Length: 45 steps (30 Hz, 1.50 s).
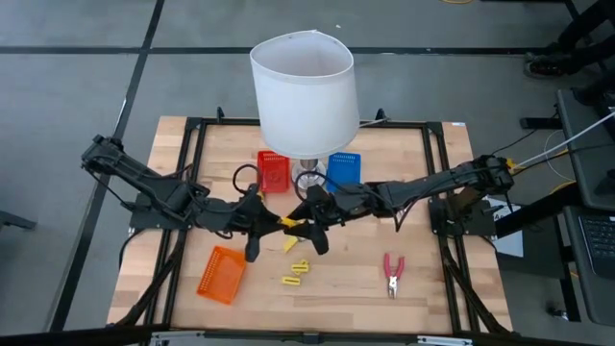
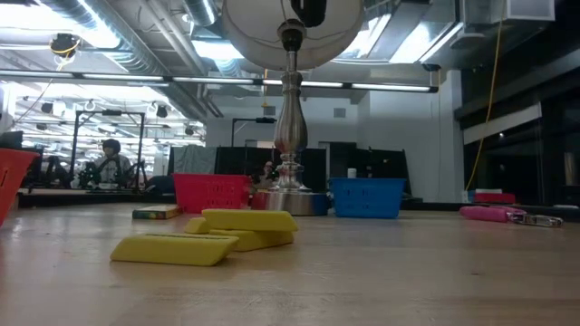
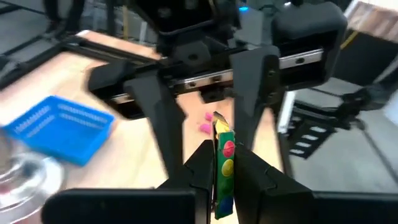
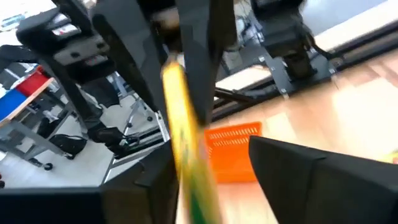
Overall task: Pick & Place School Supplies
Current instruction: Put the yellow crayon box into the orange basket
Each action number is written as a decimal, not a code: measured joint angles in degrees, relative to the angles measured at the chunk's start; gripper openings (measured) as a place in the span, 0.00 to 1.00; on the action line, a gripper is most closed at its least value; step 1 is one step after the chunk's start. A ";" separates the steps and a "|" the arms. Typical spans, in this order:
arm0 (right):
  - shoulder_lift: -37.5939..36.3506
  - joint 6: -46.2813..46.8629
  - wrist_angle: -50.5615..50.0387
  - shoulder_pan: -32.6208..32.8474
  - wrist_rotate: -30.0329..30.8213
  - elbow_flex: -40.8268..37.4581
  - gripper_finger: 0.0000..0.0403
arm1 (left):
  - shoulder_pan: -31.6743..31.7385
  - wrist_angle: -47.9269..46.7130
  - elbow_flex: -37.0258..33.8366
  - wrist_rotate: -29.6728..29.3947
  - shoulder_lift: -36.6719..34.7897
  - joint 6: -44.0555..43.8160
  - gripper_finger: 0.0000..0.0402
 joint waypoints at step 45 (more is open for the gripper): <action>-0.02 14.97 -23.40 13.63 6.57 0.04 0.51 | -30.07 -24.57 -14.51 18.13 1.84 -48.63 0.06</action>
